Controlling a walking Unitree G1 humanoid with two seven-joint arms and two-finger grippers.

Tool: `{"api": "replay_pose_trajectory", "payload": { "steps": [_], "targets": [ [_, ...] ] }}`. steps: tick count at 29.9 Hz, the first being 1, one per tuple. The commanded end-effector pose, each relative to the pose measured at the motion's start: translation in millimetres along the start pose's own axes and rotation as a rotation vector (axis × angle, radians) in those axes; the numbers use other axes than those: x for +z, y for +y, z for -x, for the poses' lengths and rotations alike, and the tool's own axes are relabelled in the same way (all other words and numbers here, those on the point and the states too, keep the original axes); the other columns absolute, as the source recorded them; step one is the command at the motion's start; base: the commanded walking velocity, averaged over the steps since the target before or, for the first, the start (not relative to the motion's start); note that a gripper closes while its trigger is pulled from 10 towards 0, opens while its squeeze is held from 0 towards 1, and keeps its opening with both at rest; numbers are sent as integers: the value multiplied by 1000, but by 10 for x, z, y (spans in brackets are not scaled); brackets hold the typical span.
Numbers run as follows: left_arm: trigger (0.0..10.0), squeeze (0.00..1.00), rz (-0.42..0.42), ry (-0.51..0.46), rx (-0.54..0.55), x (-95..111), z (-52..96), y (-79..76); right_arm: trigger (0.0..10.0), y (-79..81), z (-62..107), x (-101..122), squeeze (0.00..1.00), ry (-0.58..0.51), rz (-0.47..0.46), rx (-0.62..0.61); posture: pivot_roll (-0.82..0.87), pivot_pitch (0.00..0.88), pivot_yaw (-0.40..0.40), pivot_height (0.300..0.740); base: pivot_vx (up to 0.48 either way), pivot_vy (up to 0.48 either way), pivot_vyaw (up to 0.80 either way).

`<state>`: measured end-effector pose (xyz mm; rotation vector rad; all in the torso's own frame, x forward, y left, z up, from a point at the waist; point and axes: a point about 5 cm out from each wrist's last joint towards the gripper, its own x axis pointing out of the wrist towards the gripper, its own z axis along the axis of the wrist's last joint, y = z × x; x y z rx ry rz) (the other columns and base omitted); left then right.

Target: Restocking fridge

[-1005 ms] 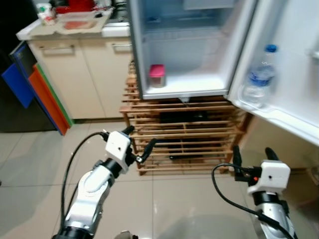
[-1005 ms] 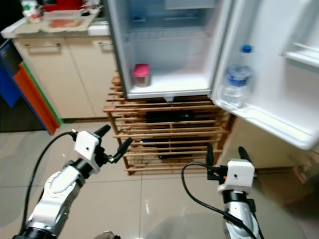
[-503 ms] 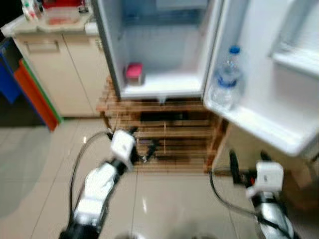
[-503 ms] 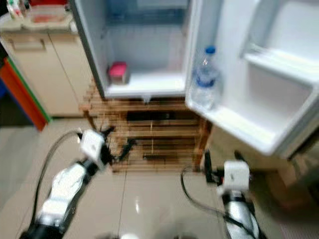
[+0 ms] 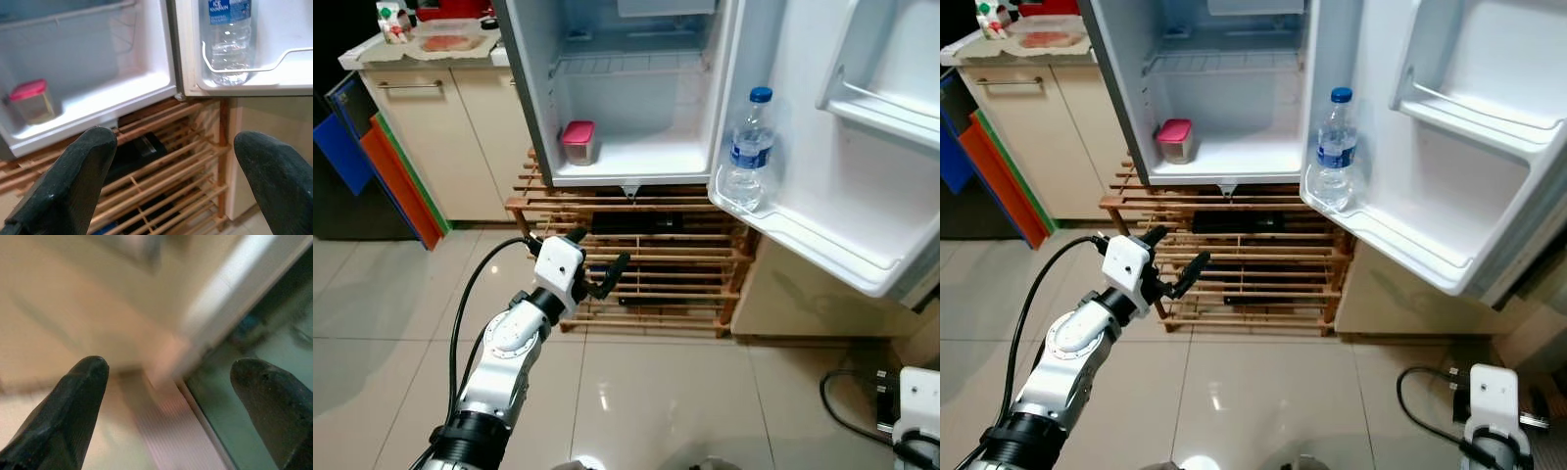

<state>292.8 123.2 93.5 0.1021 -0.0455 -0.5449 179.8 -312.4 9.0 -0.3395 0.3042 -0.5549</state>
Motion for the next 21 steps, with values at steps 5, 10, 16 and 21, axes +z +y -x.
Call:
{"api": "replay_pose_trajectory", "payload": {
  "steps": [5,10,16,21],
  "targets": [
    [10000,0,86,-62,54,194,15,-14,10000,578,201,720,0,-356,-205,276,-53,43,52,710,0,0,0],
    [10000,0,119,-19,166,196,23,81,10000,862,529,916,0,-417,-308,462,-46,42,56,710,0,0,0],
    [10000,0,5,27,221,-8,309,271,10000,708,536,1169,0,-498,-348,413,-50,41,45,710,0,0,0],
    [10000,0,21,13,390,10,372,367,10000,592,332,1212,0,-485,-342,323,-40,43,35,710,0,0,0]
  ]
}}
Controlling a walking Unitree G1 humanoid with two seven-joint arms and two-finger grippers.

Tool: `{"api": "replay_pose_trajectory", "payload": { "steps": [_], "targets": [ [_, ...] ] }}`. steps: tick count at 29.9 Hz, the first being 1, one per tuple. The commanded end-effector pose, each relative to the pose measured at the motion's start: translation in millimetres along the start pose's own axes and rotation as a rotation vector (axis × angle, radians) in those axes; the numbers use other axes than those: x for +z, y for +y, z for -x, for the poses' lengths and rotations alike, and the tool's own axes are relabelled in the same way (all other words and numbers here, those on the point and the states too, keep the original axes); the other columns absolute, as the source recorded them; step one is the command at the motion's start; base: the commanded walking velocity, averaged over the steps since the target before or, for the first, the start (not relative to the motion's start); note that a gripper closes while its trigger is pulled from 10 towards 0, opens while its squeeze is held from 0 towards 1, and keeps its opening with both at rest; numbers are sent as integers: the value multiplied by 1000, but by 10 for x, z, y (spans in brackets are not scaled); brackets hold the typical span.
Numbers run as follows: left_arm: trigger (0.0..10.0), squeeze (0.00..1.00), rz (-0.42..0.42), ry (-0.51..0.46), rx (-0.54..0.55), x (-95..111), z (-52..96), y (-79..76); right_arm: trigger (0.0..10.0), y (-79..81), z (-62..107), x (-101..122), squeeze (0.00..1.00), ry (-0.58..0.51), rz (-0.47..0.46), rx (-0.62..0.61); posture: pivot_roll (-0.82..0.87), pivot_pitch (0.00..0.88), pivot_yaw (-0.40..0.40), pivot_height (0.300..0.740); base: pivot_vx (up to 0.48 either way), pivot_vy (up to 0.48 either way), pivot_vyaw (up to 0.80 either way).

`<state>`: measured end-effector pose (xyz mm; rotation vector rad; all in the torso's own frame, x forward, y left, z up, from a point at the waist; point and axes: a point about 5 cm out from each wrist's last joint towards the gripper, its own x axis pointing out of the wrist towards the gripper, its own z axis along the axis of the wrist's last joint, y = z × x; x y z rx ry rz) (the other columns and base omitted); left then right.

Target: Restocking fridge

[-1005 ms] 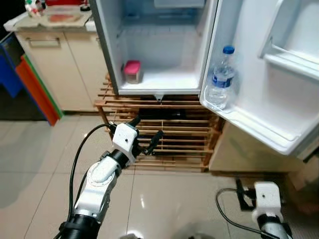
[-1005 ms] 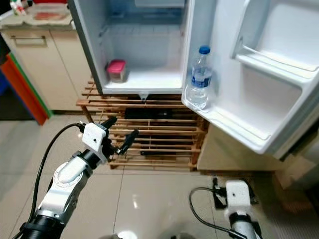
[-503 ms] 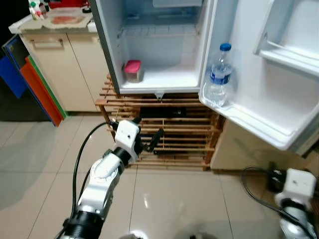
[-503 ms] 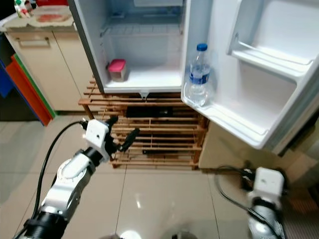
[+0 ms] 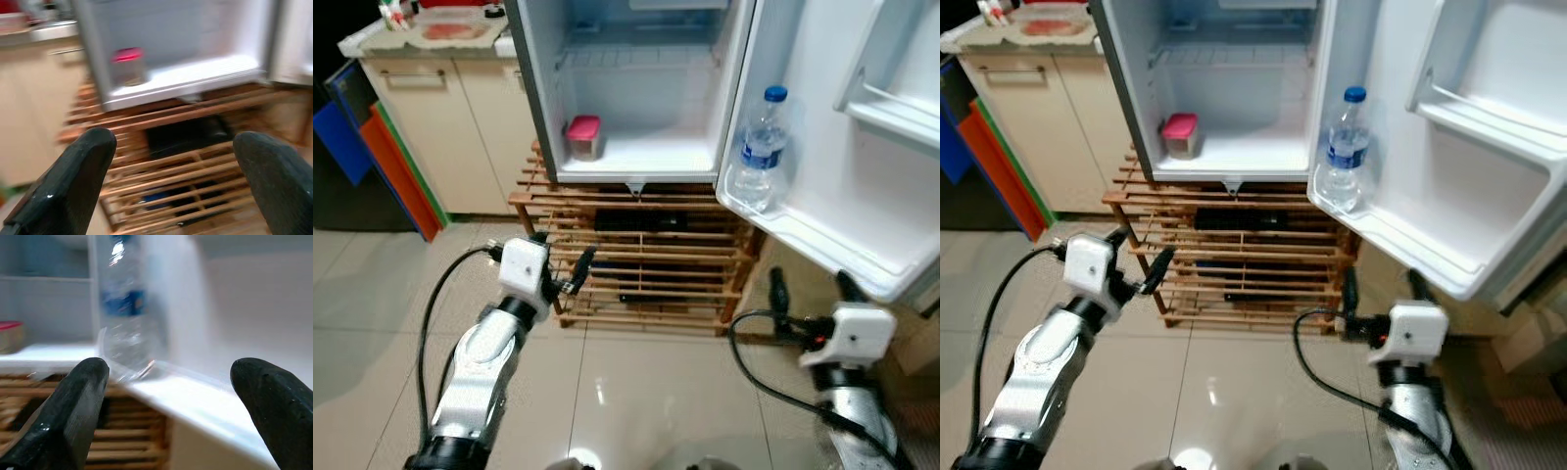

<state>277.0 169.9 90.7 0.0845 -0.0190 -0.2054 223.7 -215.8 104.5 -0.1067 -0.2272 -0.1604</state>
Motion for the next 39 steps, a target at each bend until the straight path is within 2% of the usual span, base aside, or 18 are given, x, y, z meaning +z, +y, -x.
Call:
{"api": "replay_pose_trajectory", "payload": {
  "steps": [1,2,3,6,13,18,25,31,32,36,38,39],
  "targets": [
    [10000,0,8,-25,52,68,-21,48,10000,-24,-8,-39,0,26,-20,-28,-40,43,35,710,0,0,0],
    [10000,0,33,-28,89,88,-35,68,10000,-37,-20,-50,0,31,-26,-40,-39,42,35,710,0,0,0],
    [10000,0,72,-30,189,134,-80,178,10000,-43,-49,-64,0,35,-37,-54,-32,44,35,710,0,0,0],
    [10000,0,84,-21,233,142,-118,252,10000,-19,-78,-81,0,43,-44,-52,-29,43,39,710,0,0,0],
    [10000,0,17,-4,190,111,-121,163,10000,51,-91,-118,0,59,-54,-44,-34,43,46,710,0,0,0],
    [10000,0,24,-68,121,196,-135,48,10000,55,-40,-188,0,89,-47,-22,-41,40,45,710,0,-194,0],
    [10000,0,38,-80,118,203,-148,29,10000,67,39,-251,0,117,-36,6,-44,38,44,710,185,-408,0],
    [10000,0,40,-91,109,208,-158,20,10000,172,52,-241,0,111,-38,89,-46,36,45,710,300,-373,0],
    [10000,0,40,-96,99,210,-160,10,10000,319,198,-383,0,203,-30,258,-47,34,43,710,364,-311,0],
    [10000,0,50,-95,108,207,-163,8,10000,385,543,-754,0,432,12,435,-48,35,42,710,401,-154,0],
    [10000,0,50,-90,115,198,-175,13,10000,122,858,-1159,0,659,88,473,-46,36,41,710,0,0,0],
    [10000,0,46,-86,117,191,-184,17,10000,-10,986,-1282,0,748,121,456,-46,36,41,710,0,0,0]
  ]
}}
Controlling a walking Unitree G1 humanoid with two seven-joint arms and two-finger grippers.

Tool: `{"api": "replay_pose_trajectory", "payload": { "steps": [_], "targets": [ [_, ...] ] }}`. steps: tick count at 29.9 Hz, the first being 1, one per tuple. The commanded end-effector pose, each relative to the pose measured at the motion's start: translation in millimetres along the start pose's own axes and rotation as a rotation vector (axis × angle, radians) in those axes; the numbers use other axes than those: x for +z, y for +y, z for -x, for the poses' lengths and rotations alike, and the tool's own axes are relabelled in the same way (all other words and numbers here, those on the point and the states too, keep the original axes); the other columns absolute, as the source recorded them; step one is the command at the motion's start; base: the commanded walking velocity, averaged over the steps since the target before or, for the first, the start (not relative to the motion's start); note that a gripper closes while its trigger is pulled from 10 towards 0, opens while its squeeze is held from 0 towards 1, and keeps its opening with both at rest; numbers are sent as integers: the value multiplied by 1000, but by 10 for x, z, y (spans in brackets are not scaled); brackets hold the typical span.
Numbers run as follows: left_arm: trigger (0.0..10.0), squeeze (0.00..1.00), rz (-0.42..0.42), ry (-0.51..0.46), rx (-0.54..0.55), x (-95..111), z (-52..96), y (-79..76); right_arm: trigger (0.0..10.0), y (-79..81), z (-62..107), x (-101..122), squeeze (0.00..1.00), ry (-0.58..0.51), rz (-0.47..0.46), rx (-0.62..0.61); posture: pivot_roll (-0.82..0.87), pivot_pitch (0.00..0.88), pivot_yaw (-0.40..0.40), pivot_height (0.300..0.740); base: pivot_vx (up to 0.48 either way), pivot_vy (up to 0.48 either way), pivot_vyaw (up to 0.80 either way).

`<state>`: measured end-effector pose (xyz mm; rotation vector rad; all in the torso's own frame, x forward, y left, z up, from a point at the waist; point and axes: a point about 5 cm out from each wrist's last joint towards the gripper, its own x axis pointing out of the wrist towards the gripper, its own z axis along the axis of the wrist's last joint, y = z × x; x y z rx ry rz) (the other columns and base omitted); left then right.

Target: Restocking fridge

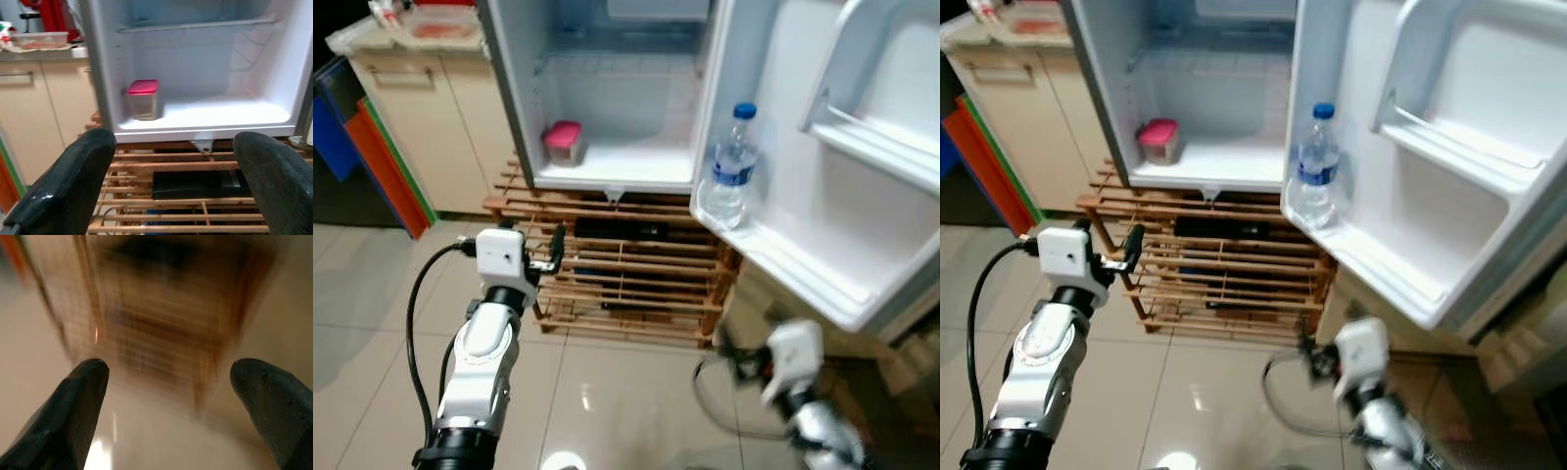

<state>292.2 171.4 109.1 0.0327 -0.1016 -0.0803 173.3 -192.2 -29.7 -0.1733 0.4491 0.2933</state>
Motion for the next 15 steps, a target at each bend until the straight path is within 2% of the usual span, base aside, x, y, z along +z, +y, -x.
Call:
{"api": "replay_pose_trajectory", "payload": {
  "steps": [1,2,3,4,5,6,7,8,9,12,13,14,15],
  "targets": [
    [10000,0,1,-1,-9,2,-38,-43,10000,-238,220,-376,0,177,-4,-73,-47,35,41,710,0,0,0],
    [10000,0,-7,13,-8,-22,-55,-30,10000,-378,315,-532,0,282,-5,-177,-45,37,43,710,0,0,0],
    [10000,0,-7,13,-8,-22,-55,-30,10000,-378,315,-532,0,282,-5,-177,-45,37,43,710,0,0,0],
    [10000,0,-10,19,-8,-33,-62,-23,10000,-434,344,-568,0,314,7,-215,-46,37,46,710,0,0,0],
    [10000,0,-11,34,-16,-57,-72,-27,10000,-562,397,-620,0,373,16,-302,-52,36,48,710,0,0,0],
    [10000,0,-11,34,-16,-57,-72,-27,10000,-562,397,-620,0,373,16,-302,-52,36,48,710,0,0,0],
    [10000,0,-15,45,-25,-75,-80,-33,10000,-695,447,-642,0,409,17,-398,-50,37,51,710,0,0,0],
    [10000,0,-15,67,-49,-114,-102,-55,10000,-960,538,-639,0,458,11,-587,-52,34,56,710,0,0,0],
    [10000,0,-15,67,-49,-114,-102,-55,10000,-960,538,-639,0,458,11,-587,-52,34,56,710,0,0,0],
    [10000,0,-52,129,-97,-244,-110,-105,10000,-1348,587,-420,0,381,55,-843,-53,33,64,710,0,0,0],
    [10000,0,-52,129,-97,-244,-110,-105,10000,-1348,587,-420,0,381,55,-843,-53,33,64,710,0,0,0],
    [10000,0,-97,250,-136,-452,-66,-126,10000,-1468,574,-295,0,327,75,-907,-50,32,65,710,0,0,0],
    [10000,0,-157,444,-213,-782,70,-150,10000,-1631,543,-85,0,232,101,-990,-52,34,67,710,0,0,0]
  ]
}}
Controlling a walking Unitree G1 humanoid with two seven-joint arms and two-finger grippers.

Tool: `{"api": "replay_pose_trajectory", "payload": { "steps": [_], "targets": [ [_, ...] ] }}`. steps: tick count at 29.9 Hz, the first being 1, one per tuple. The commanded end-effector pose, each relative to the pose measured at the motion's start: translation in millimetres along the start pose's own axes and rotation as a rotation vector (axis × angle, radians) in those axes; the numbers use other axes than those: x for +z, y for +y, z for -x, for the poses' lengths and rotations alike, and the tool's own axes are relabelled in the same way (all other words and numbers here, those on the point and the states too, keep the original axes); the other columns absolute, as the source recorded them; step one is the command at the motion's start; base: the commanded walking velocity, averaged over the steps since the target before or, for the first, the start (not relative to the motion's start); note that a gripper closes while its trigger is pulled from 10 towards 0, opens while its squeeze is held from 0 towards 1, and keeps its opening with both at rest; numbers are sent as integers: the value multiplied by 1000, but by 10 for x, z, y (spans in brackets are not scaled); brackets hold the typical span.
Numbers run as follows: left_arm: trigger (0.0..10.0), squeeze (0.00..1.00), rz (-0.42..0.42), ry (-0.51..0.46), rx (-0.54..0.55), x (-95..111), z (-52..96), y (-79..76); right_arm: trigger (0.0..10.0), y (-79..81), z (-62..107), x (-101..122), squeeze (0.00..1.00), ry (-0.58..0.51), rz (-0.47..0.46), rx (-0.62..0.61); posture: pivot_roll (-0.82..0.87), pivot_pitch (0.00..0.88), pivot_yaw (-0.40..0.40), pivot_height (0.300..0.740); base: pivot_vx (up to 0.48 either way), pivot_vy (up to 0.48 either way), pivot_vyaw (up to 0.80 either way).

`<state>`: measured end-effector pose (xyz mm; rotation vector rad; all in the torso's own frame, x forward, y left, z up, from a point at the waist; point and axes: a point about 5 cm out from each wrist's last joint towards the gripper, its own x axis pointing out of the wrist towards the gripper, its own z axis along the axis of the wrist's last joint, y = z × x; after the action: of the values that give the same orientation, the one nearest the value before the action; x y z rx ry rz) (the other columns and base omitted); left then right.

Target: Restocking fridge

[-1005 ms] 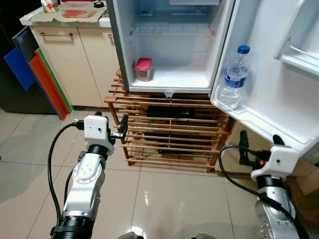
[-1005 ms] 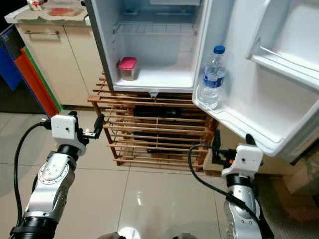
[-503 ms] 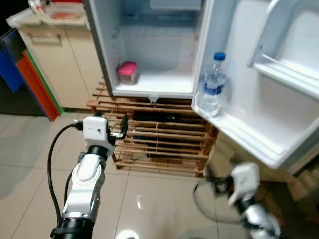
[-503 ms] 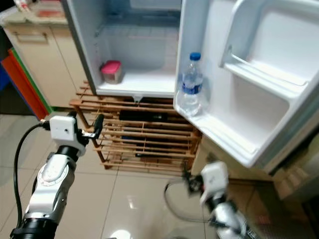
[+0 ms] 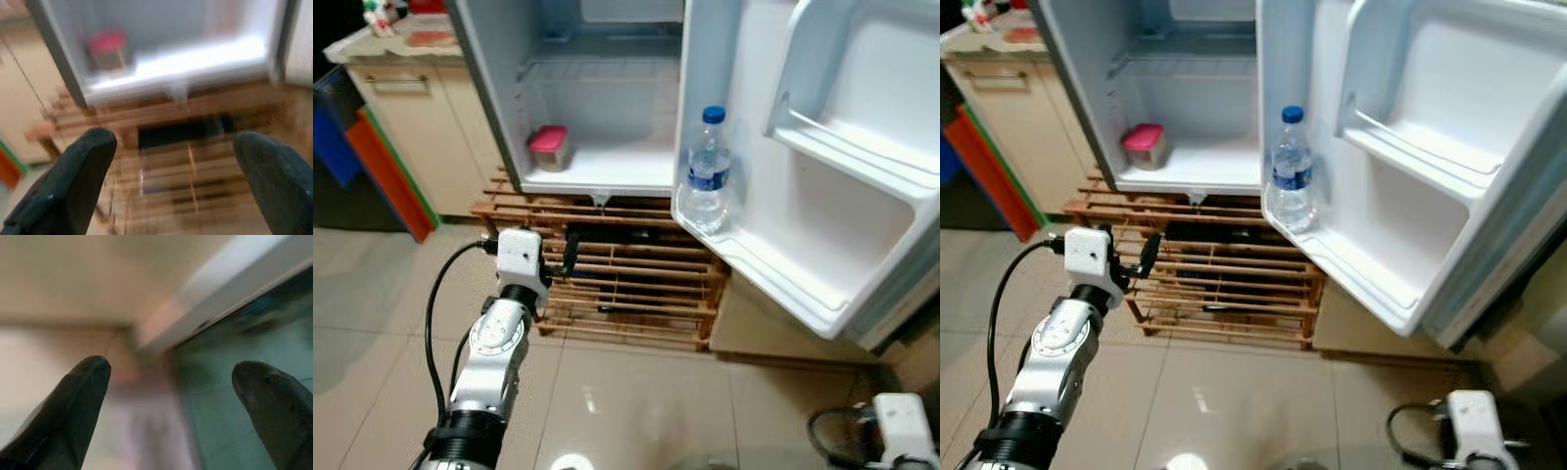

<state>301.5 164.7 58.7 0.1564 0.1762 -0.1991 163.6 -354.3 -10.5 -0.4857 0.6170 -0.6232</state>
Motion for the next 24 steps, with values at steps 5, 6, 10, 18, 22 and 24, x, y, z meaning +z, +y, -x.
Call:
{"api": "replay_pose_trajectory", "payload": {
  "steps": [5,6,10,18,22,24],
  "targets": [
    [10000,0,-89,286,-125,-557,119,-143,10000,-225,-159,517,0,-199,-50,-170,-50,33,66,710,0,0,0],
    [10000,0,-101,303,-141,-589,130,-156,10000,-250,-175,580,0,-219,-58,-188,-50,33,66,710,0,0,0],
    [10000,0,-143,386,-184,-732,185,-212,10000,-348,-231,765,0,-271,-82,-252,-47,30,63,710,0,0,0],
    [10000,0,-144,443,-203,-889,243,-302,10000,-141,-229,1250,0,-422,-261,-128,-43,28,58,710,0,0,0],
    [10000,0,-134,512,-240,-982,293,-358,10000,-21,-162,1473,0,-518,-317,-50,-47,30,57,710,0,0,0],
    [10000,0,-140,571,-266,-1062,345,-379,10000,49,-107,1591,0,-571,-350,-3,-49,32,55,710,0,0,0]
  ]
}}
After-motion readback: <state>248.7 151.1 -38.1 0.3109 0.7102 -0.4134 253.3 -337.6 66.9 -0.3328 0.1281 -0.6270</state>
